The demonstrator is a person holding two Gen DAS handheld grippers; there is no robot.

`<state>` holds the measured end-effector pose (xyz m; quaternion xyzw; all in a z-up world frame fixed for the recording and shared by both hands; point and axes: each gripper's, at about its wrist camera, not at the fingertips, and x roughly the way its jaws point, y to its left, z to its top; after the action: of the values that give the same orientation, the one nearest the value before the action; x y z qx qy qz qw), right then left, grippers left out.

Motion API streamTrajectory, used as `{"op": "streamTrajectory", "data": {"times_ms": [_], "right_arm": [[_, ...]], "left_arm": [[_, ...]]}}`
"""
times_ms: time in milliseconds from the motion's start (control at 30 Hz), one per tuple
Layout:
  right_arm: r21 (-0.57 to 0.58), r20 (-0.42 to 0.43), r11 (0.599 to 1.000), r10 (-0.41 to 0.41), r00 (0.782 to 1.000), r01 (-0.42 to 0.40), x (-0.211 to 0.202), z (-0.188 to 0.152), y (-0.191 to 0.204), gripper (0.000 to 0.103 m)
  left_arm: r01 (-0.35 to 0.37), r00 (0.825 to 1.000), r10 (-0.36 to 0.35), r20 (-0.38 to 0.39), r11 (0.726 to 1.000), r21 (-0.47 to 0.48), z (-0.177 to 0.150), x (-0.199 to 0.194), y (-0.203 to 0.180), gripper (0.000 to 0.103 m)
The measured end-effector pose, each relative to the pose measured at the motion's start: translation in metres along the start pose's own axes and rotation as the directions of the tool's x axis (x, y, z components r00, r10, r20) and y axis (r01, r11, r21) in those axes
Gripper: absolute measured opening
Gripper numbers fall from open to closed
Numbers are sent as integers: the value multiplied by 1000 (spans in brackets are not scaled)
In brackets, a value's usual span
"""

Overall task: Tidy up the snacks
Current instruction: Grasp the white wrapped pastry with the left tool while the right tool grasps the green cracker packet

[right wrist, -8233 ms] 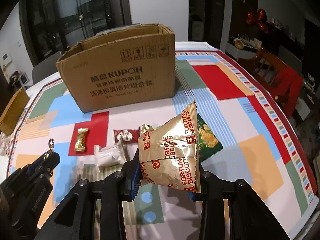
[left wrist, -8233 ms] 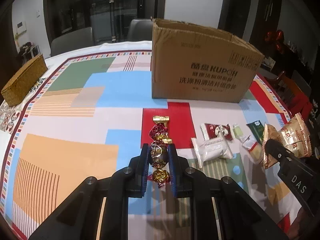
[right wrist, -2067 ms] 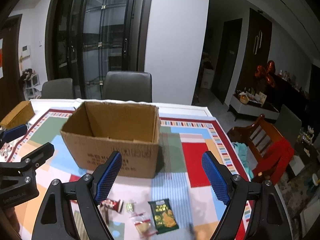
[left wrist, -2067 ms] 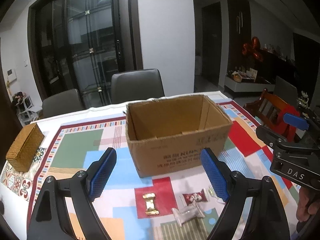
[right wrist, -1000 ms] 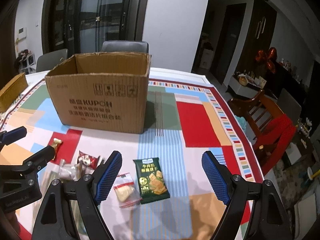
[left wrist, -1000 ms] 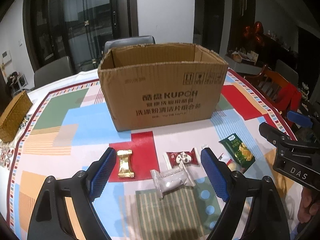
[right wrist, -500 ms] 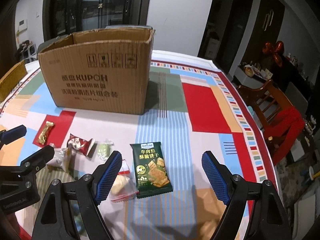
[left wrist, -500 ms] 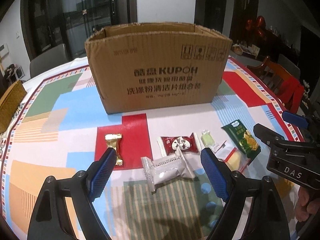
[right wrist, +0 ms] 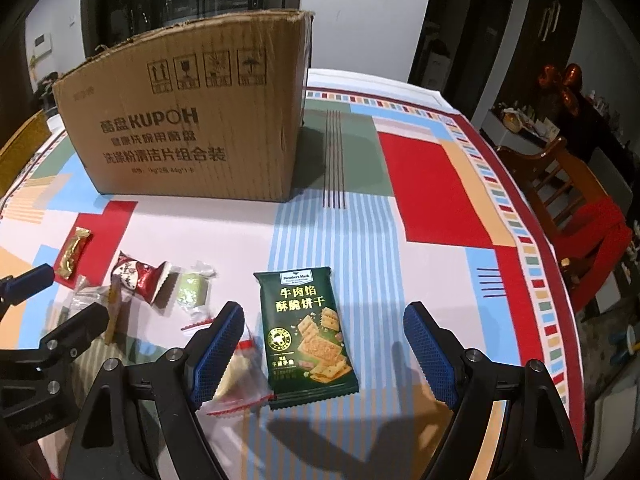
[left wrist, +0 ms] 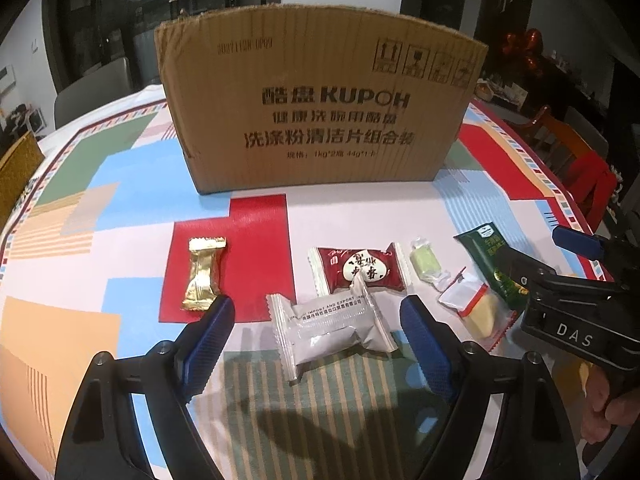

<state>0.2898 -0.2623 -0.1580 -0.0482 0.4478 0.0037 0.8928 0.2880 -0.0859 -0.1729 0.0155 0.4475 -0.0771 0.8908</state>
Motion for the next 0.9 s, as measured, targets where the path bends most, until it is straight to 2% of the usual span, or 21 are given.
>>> {"op": "streamTrajectory", "data": {"times_ms": [300, 467, 500, 667, 833, 900], "right_arm": [[1, -34, 1000, 17, 999, -17, 17, -2, -1, 83], [25, -56, 999, 32, 998, -30, 26, -3, -3, 82], [29, -58, 999, 34, 998, -32, 27, -4, -3, 81], [64, -76, 996, 62, 995, -57, 32, -5, -5, 71], [67, -73, 995, 83, 994, -78, 31, -2, -2, 47], [63, -75, 995, 82, 994, -77, 32, -1, -1, 47]], "left_arm": [[4, 999, -5, -39, 1000, -23, -5, 15, 2, 77], [5, 998, -6, -55, 1000, -20, -7, 20, 1, 62], [9, 998, -10, -59, 1000, -21, -7, 21, 1, 61], [17, 999, -18, -50, 1000, -13, -6, 20, 0, 52], [30, 998, -31, -48, 999, -17, -6, 20, 1, 48], [32, 998, -32, -45, 999, -17, -6, 19, 2, 46]]}}
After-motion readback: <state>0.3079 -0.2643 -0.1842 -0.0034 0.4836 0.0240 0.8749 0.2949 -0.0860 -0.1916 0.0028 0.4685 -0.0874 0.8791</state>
